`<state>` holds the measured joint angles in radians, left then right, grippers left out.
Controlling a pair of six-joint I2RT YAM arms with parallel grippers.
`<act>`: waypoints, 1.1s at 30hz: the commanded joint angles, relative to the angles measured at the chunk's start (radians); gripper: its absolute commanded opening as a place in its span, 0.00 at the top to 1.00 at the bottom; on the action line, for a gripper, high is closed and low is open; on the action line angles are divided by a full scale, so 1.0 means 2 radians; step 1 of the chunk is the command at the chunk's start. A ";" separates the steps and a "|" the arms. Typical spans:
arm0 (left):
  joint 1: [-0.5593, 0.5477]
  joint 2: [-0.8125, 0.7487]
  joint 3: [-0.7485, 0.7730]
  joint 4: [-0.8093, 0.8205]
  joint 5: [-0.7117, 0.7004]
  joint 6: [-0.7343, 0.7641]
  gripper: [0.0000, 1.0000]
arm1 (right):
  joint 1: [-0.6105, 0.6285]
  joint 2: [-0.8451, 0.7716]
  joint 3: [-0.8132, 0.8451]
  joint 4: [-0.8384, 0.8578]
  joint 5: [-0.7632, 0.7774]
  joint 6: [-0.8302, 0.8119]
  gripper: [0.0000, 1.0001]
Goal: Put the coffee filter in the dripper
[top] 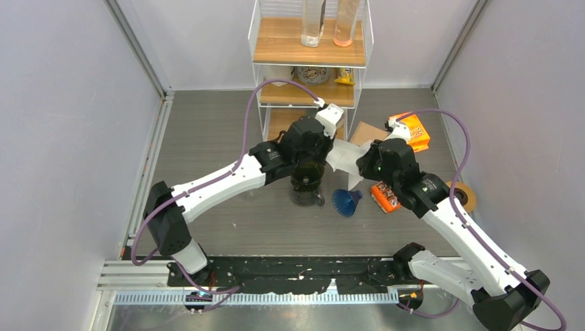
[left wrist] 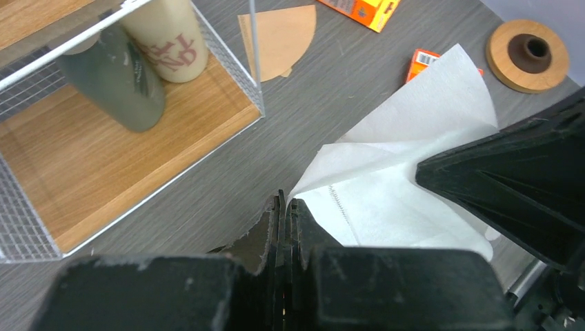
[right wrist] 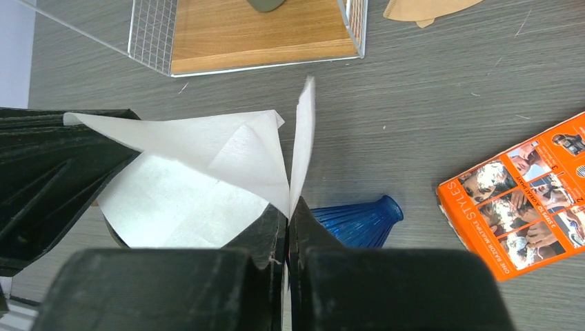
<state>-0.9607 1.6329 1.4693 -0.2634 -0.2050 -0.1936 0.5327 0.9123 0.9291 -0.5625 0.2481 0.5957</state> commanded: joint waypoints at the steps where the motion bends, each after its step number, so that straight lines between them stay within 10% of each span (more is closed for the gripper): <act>1: -0.002 -0.033 -0.006 0.011 0.074 0.016 1.00 | -0.003 -0.021 -0.007 0.013 -0.027 -0.006 0.95; 14: -0.096 -0.060 -0.011 -0.068 -0.004 0.015 1.00 | -0.003 -0.091 -0.068 -0.001 -0.142 0.051 0.95; 33: -0.189 -0.061 -0.077 -0.145 -0.087 -0.187 1.00 | -0.003 -0.153 -0.216 -0.018 -0.268 0.100 0.93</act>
<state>-1.3209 1.5078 1.3022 -0.5144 -0.3164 -0.4664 0.5278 0.6300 0.5312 -0.6071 -0.2390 0.7746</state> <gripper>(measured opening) 0.036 0.062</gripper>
